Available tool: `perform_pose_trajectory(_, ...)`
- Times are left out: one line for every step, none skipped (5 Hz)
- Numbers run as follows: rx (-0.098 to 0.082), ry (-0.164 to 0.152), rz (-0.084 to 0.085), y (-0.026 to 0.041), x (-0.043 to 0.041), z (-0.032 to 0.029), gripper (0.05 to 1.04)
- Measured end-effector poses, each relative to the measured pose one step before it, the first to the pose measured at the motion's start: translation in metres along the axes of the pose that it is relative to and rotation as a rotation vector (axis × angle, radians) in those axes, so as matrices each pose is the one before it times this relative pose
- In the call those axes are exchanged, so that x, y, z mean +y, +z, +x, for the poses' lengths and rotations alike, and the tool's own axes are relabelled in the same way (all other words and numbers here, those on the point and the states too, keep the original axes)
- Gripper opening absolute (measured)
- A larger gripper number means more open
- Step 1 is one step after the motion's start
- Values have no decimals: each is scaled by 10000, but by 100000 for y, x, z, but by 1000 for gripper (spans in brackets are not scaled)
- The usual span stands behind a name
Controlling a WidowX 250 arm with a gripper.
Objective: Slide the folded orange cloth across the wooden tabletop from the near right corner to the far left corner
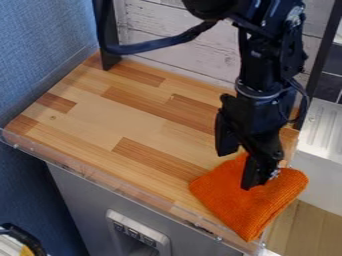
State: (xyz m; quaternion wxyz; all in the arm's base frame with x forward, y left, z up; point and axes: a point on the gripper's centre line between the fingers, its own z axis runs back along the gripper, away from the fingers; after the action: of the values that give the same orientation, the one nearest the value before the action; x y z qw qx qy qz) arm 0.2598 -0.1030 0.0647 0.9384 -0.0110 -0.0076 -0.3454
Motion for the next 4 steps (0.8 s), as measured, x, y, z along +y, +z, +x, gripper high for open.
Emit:
perform_pose_trajectory(-93, -552, -105, 422, -49, 385, 999)
perform_pose_trajectory(80, -377, -83, 63, 39, 277, 999)
perform_pose_trajectory(137, -244, -69, -129, -79, -173, 969)
perform_pose_trajectory(95, -73, -18, -306, 0, -25, 675)
